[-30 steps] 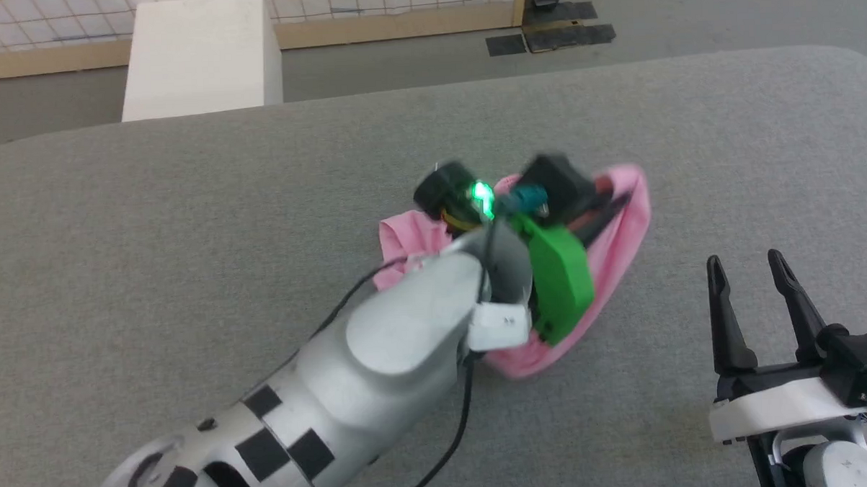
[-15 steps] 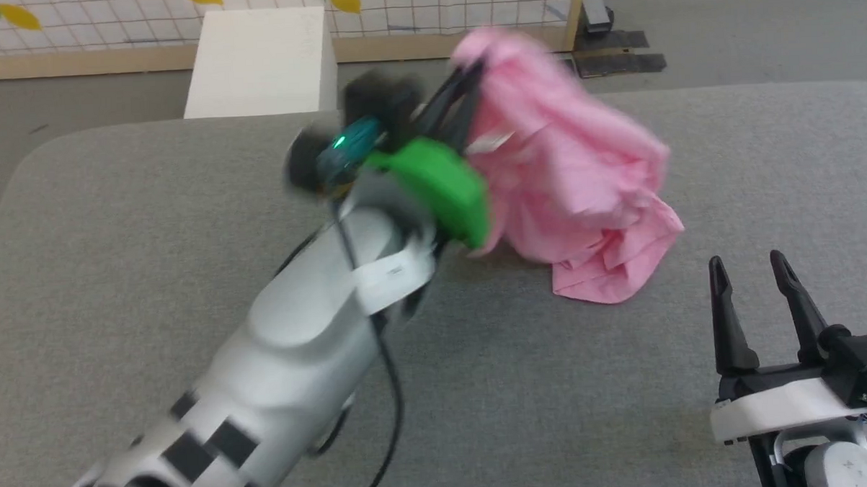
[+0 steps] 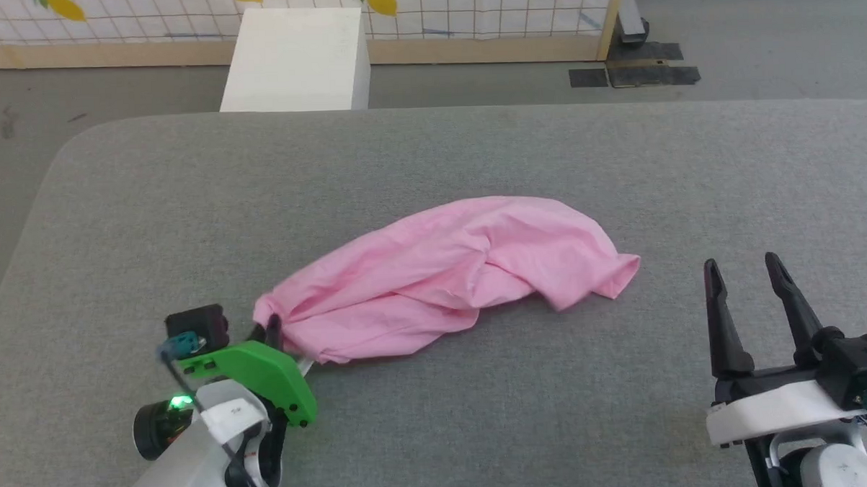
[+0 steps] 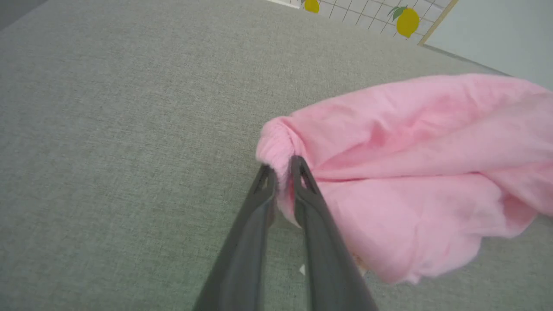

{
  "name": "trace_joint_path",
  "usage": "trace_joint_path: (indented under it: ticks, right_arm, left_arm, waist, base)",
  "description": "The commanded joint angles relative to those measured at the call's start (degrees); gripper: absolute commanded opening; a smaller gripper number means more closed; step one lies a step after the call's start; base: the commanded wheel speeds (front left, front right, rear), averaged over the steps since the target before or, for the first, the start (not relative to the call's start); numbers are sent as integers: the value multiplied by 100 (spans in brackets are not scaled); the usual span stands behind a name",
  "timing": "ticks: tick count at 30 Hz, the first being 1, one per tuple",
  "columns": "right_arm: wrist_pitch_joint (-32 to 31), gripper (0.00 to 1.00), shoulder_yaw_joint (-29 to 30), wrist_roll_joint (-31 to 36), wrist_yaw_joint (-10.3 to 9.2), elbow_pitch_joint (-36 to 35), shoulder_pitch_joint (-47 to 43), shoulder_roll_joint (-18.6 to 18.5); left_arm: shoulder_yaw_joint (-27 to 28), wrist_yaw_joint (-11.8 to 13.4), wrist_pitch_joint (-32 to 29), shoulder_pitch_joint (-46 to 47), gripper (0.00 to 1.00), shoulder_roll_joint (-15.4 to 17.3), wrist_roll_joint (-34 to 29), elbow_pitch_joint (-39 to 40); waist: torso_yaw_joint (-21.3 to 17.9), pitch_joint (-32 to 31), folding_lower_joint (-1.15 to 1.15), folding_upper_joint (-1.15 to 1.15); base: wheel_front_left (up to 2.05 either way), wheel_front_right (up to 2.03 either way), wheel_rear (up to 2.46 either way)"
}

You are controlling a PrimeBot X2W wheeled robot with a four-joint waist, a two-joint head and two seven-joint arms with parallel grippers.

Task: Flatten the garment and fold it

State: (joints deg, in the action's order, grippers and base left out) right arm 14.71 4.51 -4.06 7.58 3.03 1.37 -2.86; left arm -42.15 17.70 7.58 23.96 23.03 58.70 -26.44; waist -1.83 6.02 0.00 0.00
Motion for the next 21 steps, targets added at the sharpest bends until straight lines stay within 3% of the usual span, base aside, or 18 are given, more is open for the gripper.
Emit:
trace_joint_path:
  ticks: [1,6,9,12,16,21]
  right_arm:
    - [29,100,-33,24,-9,-12,-46,-1]
    - [29,100,-192,61,-9,-14,-30,-1]
    - [9,100,-344,129,-9,-78,-13,-1]
    - [-88,100,-624,191,-9,-119,70,-1]
    - [-389,100,-1193,267,-9,-19,330,-1]
    - [-1249,100,-1902,424,-9,459,866,-1]
  left_arm:
    - [72,5,166,-109,100,42,27,125]
    - [434,-101,694,-480,100,65,-192,663]
    - [1268,75,737,-772,100,-106,-946,1270]
    - [2025,12,740,-1270,100,-460,-1878,1918]
    - [2764,-344,741,-1784,100,-1032,-2907,2501]
    - [3423,-970,741,-2010,100,-1645,-3741,2783]
  waist:
    - [59,-25,0,0]
    - [138,-52,0,0]
    - [217,-45,0,0]
    - [288,-23,0,0]
    - [406,43,0,0]
    - [575,221,0,0]
  base:
    - [0,0,0]
    - [0,0,0]
    - [0,0,0]
    - [0,0,0]
    - [0,0,0]
    - [0,0,0]
